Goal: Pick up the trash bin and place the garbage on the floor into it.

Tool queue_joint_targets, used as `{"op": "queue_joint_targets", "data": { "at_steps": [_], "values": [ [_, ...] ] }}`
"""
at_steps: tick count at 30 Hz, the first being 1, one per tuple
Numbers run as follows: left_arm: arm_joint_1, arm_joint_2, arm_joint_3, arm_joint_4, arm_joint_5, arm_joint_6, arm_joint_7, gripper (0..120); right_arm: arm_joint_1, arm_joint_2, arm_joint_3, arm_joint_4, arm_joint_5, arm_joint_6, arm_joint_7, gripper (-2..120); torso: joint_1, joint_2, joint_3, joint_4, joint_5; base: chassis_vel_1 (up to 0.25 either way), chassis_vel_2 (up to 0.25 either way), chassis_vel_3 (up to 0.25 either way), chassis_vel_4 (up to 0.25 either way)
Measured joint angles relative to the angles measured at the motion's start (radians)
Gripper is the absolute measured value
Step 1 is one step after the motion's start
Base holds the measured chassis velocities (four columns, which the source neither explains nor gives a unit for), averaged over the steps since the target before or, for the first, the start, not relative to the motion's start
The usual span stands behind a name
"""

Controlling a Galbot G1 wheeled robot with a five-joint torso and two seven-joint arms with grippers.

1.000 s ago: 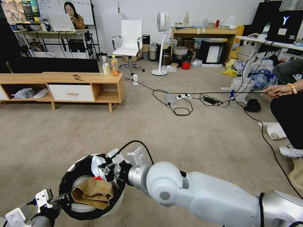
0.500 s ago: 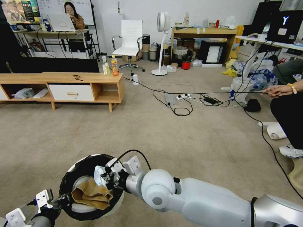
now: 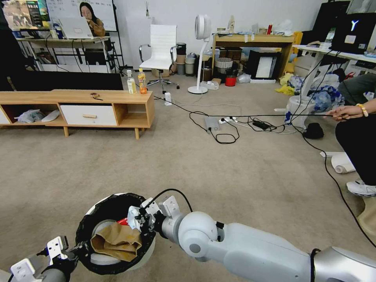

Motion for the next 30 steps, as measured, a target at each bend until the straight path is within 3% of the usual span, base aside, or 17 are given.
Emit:
{"op": "queue_joint_targets", "data": {
  "at_steps": [5,7,9,10,13,16,18,21,30],
  "values": [
    [-0.002,-0.001,0.001,0.005,0.002,0.0,0.001,3,0.0,0.012,0.003,-0.007,-0.005,0.006,-0.003,39,0.0,0.0,0.0,0.0,0.0,0.0,0.0,0.0,0.0],
    [-0.002,-0.001,0.001,0.005,0.002,0.0,0.001,3,0.0,0.012,0.003,-0.007,-0.005,0.006,-0.003,39,0.0,0.0,0.0,0.0,0.0,0.0,0.0,0.0,0.0],
    [-0.004,-0.002,0.004,0.01,0.005,-0.001,0.001,3,0.001,0.017,0.006,-0.008,-0.008,0.013,-0.004,55,0.0,0.0,0.0,0.0001,-0.0001,0.0,0.0,0.0,0.0],
    [-0.004,-0.002,0.004,0.01,0.005,-0.001,0.001,3,0.001,0.017,0.006,-0.008,-0.008,0.013,-0.004,55,0.0,0.0,0.0,0.0001,-0.0001,0.0,0.0,0.0,0.0],
    [-0.008,-0.005,0.009,0.014,0.011,-0.001,0.002,3,0.001,0.015,0.011,-0.006,-0.008,0.016,-0.005,72,0.0,0.0,0.0,0.0001,0.0,0.0,0.0,0.0,0.0],
    [-0.008,-0.006,0.01,0.015,0.012,-0.001,0.002,3,0.002,0.015,0.013,-0.004,-0.008,0.016,-0.005,76,0.0,0.0,0.0,0.0,0.0,0.0,0.0,0.0,0.0],
    [-0.009,-0.007,0.012,0.018,0.015,-0.002,0.003,3,0.005,0.012,0.02,0.002,-0.004,0.016,-0.006,90,0.0,0.0,0.0,0.0,0.0,0.0,0.0,0.0,0.0],
    [-0.009,-0.008,0.013,0.02,0.017,-0.002,0.004,3,0.005,0.01,0.027,0.005,-0.004,0.017,-0.006,98,0.0,0.0,0.0,0.0001,0.0,0.0,0.0,0.0,0.0],
    [-0.011,-0.01,0.012,0.025,0.023,-0.003,0.011,3,0.006,-0.017,0.111,0.065,-0.003,0.027,-0.004,100,0.0,0.0,0.0,0.0001,0.0,0.0,0.0,0.0,0.0]
  ]
}}
